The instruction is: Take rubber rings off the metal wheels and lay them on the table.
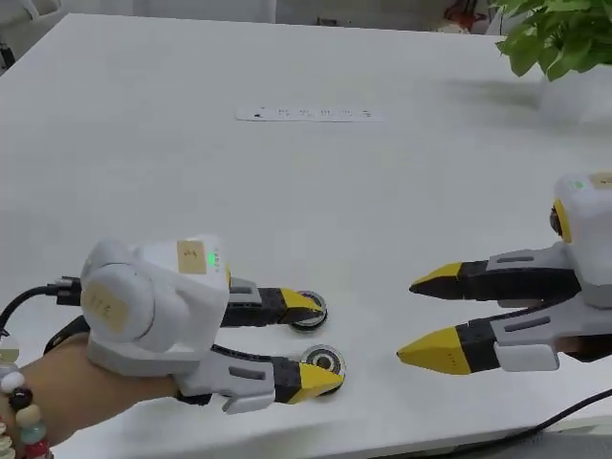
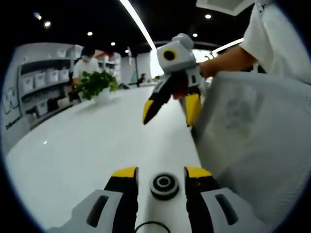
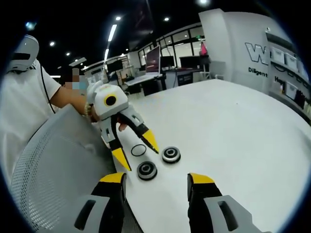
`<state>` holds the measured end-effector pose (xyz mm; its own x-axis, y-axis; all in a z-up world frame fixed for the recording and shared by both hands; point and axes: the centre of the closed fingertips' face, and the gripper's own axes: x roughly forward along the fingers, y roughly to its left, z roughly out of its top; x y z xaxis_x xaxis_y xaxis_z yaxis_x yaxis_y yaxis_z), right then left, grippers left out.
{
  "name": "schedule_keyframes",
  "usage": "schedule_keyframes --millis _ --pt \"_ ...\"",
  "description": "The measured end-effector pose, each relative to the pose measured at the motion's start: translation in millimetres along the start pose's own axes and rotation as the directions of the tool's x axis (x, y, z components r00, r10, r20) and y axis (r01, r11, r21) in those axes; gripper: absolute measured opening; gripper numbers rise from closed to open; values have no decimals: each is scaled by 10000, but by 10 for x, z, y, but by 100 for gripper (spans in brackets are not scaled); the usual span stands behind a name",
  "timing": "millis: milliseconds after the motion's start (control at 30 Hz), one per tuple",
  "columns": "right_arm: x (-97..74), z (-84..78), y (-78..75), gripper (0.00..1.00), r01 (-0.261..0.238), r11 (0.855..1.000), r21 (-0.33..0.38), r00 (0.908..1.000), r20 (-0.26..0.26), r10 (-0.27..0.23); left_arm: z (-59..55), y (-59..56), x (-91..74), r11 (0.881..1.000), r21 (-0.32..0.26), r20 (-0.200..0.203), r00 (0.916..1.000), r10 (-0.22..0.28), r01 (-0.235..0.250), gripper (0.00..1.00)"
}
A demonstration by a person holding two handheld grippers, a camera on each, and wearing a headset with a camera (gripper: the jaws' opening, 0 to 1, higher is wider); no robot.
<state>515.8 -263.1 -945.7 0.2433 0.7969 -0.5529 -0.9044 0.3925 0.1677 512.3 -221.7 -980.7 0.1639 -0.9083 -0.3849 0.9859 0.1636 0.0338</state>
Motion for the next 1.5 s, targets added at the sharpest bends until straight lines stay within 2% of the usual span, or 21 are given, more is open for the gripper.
schedule_keyframes --millis 233,333,433,700,967,1167,1333,1500 --pt "124 119 -26 48 -192 9984 -532 9997 -171 183 -96 -23 50 9998 159 -425 9991 -79 86 30" --pt "203 133 -14 47 -405 9959 -809 9987 -348 378 -118 -29 69 9997 230 -507 9987 -95 107 26" --pt "279 125 -11 47 -576 9929 -1037 9971 -553 521 -185 -26 80 9997 258 -784 9969 -25 45 22" --pt "425 74 56 45 -1081 9877 -1132 9915 -845 988 -195 -18 85 9999 117 -764 9971 69 -60 16" --pt "529 -99 157 44 -1454 9849 -942 9843 -1147 1344 -202 -43 69 10000 54 -717 9974 70 -66 15" --pt "591 -248 166 39 -1543 9828 -1013 9800 -1425 1392 -208 -44 58 9998 140 -706 9974 169 -160 15" --pt "641 -365 128 36 -1550 9791 -1318 9744 -1835 1296 -210 -43 52 9997 93 -668 9975 226 -220 15" --pt "659 -392 101 31 -1398 9780 -1551 9766 -1844 1103 -213 -40 50 9997 75 -657 9976 234 -229 15"
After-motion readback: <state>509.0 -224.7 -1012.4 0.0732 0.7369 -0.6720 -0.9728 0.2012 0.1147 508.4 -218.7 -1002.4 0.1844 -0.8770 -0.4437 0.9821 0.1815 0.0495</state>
